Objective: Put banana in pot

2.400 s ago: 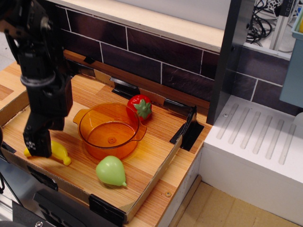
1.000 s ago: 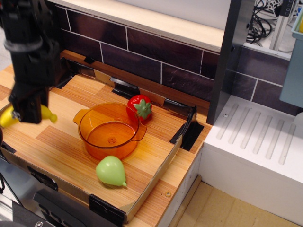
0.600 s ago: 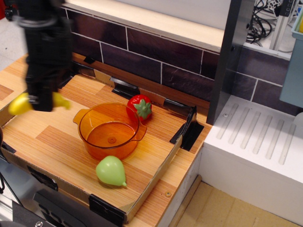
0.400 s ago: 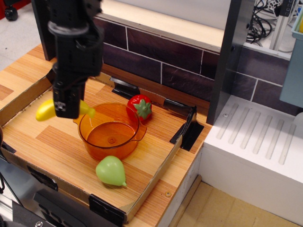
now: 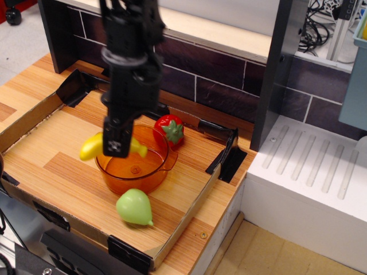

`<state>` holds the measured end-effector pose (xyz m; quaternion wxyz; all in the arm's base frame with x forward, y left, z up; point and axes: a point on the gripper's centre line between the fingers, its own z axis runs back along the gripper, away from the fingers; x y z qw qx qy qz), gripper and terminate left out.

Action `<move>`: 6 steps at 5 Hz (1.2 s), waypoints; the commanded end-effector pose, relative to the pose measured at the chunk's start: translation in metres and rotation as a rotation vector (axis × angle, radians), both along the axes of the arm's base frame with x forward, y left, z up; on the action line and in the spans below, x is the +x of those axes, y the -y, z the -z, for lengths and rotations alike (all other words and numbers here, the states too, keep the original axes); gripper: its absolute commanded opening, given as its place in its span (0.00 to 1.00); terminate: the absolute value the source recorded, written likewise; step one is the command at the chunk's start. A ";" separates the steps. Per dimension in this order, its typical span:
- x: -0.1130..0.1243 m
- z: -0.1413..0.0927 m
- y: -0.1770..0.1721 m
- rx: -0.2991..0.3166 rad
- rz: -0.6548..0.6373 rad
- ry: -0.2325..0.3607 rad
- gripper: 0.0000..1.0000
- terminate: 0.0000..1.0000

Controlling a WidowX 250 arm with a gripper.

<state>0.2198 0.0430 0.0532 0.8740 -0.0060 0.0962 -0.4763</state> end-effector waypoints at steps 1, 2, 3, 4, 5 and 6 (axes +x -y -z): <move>0.030 -0.003 -0.002 0.014 -0.039 0.054 0.00 0.00; 0.033 -0.005 -0.004 -0.009 -0.069 0.056 1.00 0.00; 0.035 -0.011 -0.005 -0.008 -0.061 0.089 1.00 0.00; 0.034 -0.024 -0.006 -0.026 -0.056 0.109 1.00 0.00; 0.032 -0.047 -0.008 -0.060 -0.049 0.150 1.00 0.00; 0.033 -0.068 -0.011 -0.086 -0.055 0.171 1.00 0.00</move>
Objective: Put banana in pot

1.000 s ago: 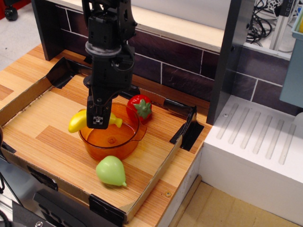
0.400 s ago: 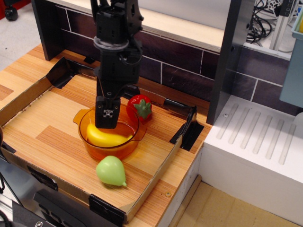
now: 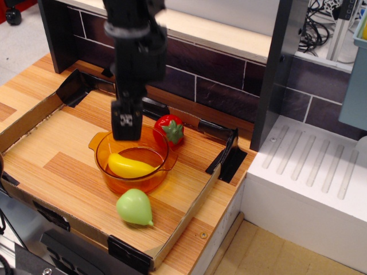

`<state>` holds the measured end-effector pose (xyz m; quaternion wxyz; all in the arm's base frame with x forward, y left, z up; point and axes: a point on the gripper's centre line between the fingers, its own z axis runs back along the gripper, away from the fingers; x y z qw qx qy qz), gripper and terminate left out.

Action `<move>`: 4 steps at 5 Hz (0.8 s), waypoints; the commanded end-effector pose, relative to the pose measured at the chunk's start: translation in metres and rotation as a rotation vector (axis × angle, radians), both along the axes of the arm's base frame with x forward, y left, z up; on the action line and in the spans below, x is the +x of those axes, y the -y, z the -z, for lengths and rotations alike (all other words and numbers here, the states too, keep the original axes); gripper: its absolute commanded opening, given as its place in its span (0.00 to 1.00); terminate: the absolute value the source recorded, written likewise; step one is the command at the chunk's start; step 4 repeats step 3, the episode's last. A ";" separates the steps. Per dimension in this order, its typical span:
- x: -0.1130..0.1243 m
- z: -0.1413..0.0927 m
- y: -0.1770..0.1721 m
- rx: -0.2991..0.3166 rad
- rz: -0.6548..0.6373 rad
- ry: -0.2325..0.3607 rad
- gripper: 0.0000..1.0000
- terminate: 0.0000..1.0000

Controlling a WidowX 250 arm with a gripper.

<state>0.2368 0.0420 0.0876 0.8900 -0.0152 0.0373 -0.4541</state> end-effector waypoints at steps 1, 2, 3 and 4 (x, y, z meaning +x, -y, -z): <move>0.015 -0.049 -0.023 -0.041 -0.012 0.128 1.00 0.00; 0.015 -0.049 -0.023 -0.041 -0.012 0.128 1.00 0.00; 0.015 -0.049 -0.023 -0.041 -0.012 0.128 1.00 1.00; 0.015 -0.049 -0.023 -0.041 -0.012 0.128 1.00 1.00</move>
